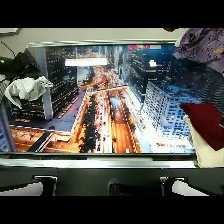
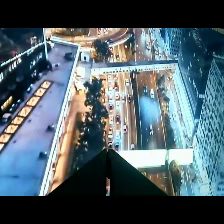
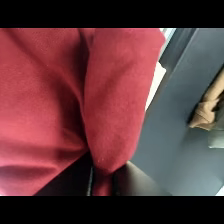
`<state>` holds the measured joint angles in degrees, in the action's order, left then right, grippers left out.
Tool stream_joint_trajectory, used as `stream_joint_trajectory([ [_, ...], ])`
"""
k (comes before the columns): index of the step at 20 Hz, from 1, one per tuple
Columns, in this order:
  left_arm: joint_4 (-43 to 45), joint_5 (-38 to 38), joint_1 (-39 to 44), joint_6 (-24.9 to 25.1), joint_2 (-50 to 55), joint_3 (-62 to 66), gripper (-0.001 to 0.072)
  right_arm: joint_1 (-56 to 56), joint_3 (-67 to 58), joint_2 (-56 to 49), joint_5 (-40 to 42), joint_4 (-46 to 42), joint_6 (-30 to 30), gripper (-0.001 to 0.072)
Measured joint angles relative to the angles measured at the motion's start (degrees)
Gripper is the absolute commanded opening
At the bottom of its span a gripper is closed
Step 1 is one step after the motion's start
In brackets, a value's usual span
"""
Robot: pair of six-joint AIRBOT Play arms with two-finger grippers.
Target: Fold the clothes and pants, and hang the long-sleeved shirts on hangers.
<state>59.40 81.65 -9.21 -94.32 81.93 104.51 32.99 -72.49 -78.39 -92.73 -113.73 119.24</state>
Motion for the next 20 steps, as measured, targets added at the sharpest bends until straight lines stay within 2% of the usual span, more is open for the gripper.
stream_joint_trajectory([
  [10,0.00,0.00,0.00,0.00,0.00,0.00,0.0015,0.00,9.18,0.59,0.59,-2.45,0.35,0.0034],
  [20,-0.02,-0.02,0.00,0.02,0.00,0.00,0.0015,0.00,10.58,0.61,1.31,-5.40,0.59,0.0036],
])
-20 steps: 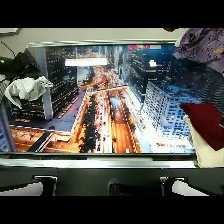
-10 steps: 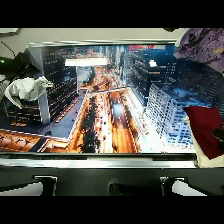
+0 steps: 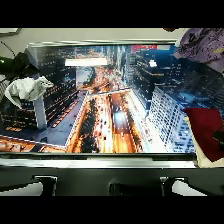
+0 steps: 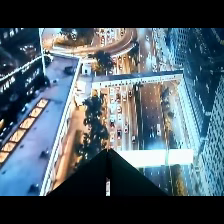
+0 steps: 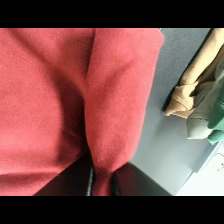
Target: Fold the clothes and pants, and hang the long-sleeved shirts on hangers.
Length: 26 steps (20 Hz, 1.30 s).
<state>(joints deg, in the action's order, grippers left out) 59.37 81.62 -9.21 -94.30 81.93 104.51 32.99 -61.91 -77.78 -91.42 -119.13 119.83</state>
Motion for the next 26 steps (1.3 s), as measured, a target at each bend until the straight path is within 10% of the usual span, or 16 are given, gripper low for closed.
stream_joint_trajectory([
  [5,0.00,0.00,0.00,0.00,0.00,0.00,0.0015,0.02,0.02,0.02,-1.14,-0.48,-0.35,0.0418],
  [10,0.00,-0.02,0.00,0.00,0.02,0.00,0.0015,0.02,0.00,0.02,-2.56,0.22,-2.45,0.0359],
  [12,0.00,-0.04,0.07,0.00,0.09,-0.13,0.0015,0.02,-0.50,0.17,-3.10,2.64,-3.89,0.0040],
  [19,3.67,-0.28,4.92,3.06,-0.59,-6.08,0.0013,-4.61,-3.39,3.32,2.49,31.74,-13.51,0.0034],
  [26,13.73,-6.32,14.27,4.17,-10.34,-22.88,0.0014,-37.13,-3.78,6.69,16.94,46.38,-20.11,0.0034],
])
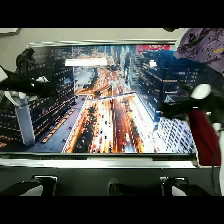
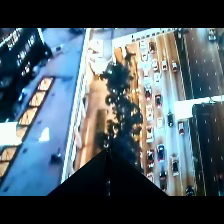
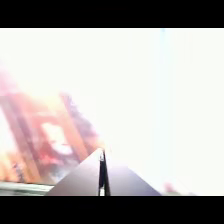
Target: Fold the clothes and pants, and hang the long-sleeved shirts on hangers.
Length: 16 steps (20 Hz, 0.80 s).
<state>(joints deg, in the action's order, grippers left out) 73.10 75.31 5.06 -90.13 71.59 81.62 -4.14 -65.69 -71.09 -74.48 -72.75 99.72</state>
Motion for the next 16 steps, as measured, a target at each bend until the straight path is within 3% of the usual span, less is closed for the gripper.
stream_joint_trajectory([
  [6,3.65,-2.89,2.19,0.15,-7.74,-8.26,0.0016,-21.84,0.00,0.48,10.88,-6.21,-1.01,0.0035],
  [16,5.03,-3.30,2.49,0.15,-9.29,-9.73,0.0016,-26.86,0.00,0.52,14.32,-10.25,-1.16,0.0035],
])
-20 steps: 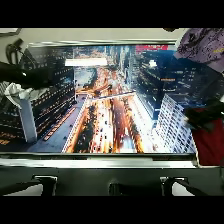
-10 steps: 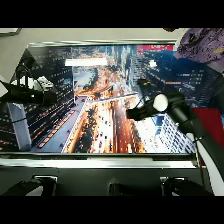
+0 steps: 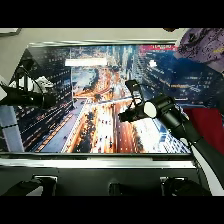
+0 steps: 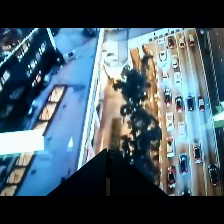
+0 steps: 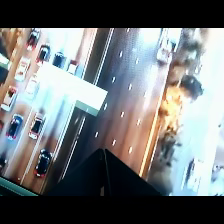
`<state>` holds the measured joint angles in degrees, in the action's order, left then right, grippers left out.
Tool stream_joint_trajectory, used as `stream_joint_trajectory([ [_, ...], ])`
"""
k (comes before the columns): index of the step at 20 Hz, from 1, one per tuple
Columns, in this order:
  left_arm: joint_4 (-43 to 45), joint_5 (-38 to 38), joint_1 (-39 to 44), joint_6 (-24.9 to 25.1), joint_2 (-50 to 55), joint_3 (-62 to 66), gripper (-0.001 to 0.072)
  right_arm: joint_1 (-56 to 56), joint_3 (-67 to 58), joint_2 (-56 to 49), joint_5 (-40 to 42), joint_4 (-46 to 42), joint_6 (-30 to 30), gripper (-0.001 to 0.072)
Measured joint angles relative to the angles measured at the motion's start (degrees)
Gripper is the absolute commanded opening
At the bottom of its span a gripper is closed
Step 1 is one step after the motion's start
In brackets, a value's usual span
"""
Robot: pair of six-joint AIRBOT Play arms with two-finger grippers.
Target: Fold the clothes and pants, and hang the long-sleeved shirts on hangers.
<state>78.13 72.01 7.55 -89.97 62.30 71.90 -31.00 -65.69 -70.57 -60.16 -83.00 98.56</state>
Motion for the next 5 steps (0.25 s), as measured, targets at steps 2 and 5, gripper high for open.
stream_joint_trajectory([
  [2,0.04,0.00,0.00,0.00,0.02,-0.02,0.0016,-0.09,0.00,0.00,0.09,-0.13,0.02,0.0035],
  [5,0.09,-0.02,0.00,0.00,0.00,-0.02,0.0016,-0.13,0.00,0.00,0.22,-0.15,0.02,0.0035],
])
